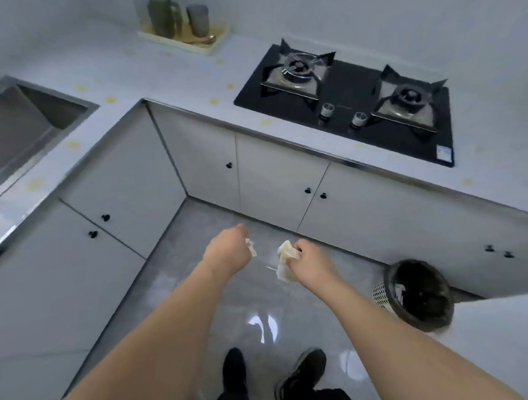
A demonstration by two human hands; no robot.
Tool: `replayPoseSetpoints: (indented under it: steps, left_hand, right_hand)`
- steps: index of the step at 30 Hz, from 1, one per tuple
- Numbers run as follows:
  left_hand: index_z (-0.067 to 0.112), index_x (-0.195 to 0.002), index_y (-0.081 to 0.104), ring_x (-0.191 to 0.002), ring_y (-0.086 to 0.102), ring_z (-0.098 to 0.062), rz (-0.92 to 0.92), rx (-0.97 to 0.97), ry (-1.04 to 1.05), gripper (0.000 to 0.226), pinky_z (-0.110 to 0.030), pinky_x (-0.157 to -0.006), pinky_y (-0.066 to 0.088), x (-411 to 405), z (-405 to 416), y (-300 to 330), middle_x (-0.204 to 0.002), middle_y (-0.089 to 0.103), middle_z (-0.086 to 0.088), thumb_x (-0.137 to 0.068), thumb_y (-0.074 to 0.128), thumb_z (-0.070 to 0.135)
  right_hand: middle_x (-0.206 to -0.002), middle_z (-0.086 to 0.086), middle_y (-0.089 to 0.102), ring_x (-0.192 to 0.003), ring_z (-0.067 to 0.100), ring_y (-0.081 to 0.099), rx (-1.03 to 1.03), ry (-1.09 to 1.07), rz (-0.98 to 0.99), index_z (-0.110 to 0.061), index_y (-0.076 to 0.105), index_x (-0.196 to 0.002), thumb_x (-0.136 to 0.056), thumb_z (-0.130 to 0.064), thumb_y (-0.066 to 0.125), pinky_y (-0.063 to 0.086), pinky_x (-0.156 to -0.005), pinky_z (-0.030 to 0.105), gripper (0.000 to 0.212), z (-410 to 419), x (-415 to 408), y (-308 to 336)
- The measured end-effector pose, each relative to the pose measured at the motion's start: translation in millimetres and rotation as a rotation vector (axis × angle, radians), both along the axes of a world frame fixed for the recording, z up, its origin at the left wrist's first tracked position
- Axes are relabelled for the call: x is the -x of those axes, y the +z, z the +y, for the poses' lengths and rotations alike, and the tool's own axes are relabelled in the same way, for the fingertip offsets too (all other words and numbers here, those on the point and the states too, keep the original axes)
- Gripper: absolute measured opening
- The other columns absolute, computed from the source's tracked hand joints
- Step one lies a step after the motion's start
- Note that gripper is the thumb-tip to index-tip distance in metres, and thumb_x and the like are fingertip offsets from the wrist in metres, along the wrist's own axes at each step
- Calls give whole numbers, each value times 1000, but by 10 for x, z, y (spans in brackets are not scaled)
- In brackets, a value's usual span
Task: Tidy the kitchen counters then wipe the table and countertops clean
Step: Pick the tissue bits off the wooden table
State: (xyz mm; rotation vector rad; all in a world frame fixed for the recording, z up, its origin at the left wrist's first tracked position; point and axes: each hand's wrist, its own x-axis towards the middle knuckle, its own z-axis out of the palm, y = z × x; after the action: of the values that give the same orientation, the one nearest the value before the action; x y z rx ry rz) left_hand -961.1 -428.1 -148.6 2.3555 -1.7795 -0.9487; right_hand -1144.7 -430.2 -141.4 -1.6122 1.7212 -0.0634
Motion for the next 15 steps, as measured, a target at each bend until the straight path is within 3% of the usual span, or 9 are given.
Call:
replayPoseSetpoints:
  steps: [6,10,15]
  left_hand:
    - [14,-92,43,-83,50,-31,27,9,-306,1,-31,-68,38,1428,-484,81,-99,60,-11,-92,43,13]
    - [12,-95,44,-85,55,-34,60,19,-452,7,-31,-66,36,2604,-641,38,-99,63,-15,-92,48,18]
    - [14,-91,45,-83,54,-32,76,3,-572,12,-32,-66,38,3796,-740,40,-93,62,-10,-90,53,23]
  right_hand:
    - [-95,6,65,-83,26,55,42,-249,14,-16,55,-86,-87,-19,50,36,-61,31,6,-16,1381,-19]
    - [-100,7,65,-92,28,59,41,-408,2,-20,51,-84,-88,-17,50,38,-66,30,5,61,2517,-7]
    - [-87,4,57,-79,23,50,29,-563,-41,-27,38,-67,-88,-17,50,38,-68,29,26,135,3621,-12]
